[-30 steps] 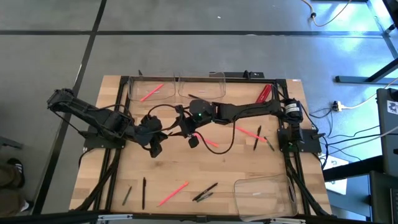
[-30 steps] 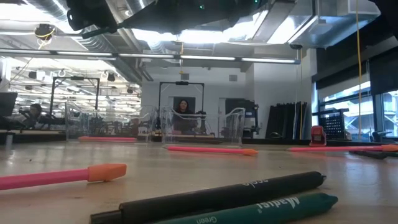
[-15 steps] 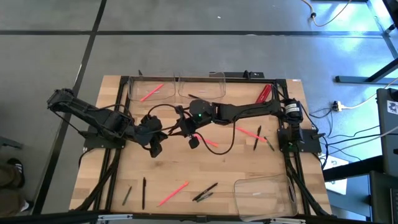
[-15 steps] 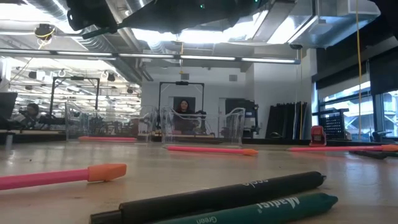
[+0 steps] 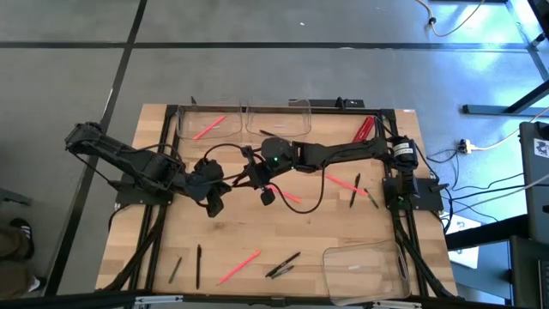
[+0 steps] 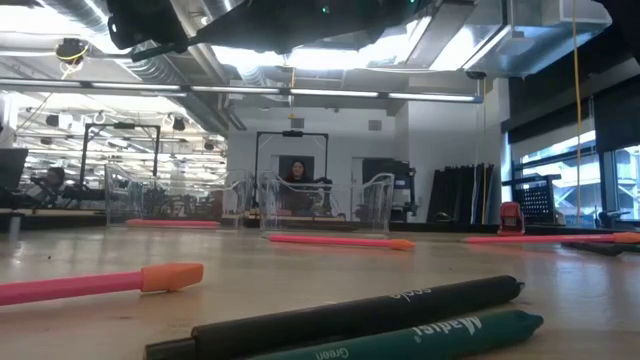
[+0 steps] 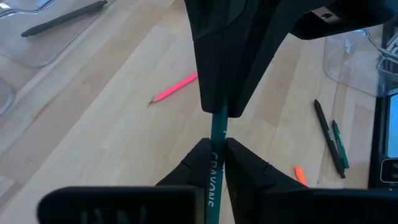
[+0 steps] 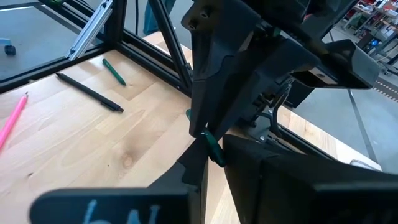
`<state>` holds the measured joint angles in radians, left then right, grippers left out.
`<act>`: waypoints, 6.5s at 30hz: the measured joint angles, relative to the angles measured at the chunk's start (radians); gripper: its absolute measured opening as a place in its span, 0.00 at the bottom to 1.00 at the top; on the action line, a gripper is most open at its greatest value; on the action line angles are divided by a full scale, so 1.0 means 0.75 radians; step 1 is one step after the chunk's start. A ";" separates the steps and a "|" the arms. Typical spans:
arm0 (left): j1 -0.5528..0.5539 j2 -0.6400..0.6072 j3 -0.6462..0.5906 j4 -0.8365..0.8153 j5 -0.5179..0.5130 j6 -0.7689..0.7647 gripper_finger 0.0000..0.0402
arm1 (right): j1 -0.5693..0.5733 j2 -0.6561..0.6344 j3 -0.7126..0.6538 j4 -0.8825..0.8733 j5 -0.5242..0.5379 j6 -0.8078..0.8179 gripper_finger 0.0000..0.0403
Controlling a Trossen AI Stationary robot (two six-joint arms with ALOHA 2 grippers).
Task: Sort crayons/erasers/pens/pencils in bins
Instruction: Put the green crayon into the bottom transparent bin, then put the pink pencil into the top left transparent bin
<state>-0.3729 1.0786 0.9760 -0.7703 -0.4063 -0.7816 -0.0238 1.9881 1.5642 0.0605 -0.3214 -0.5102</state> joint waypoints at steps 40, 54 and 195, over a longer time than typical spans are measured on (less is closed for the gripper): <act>-0.027 -0.366 0.001 -0.263 0.033 0.066 0.24 | 0.059 -0.010 0.791 -1.292 0.081 0.186 0.09; -0.188 -0.308 -0.001 -0.147 0.022 0.179 0.24 | 0.364 -0.012 1.038 -2.008 0.290 0.882 0.08; -0.249 -0.242 -0.001 -0.479 0.167 -0.796 0.24 | 0.178 -0.131 -0.458 -0.901 0.476 1.022 0.33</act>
<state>-0.5594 0.8974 0.9752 -1.1297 -0.2813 -1.3785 0.1097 1.8900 1.2207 -0.6151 0.0353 0.2565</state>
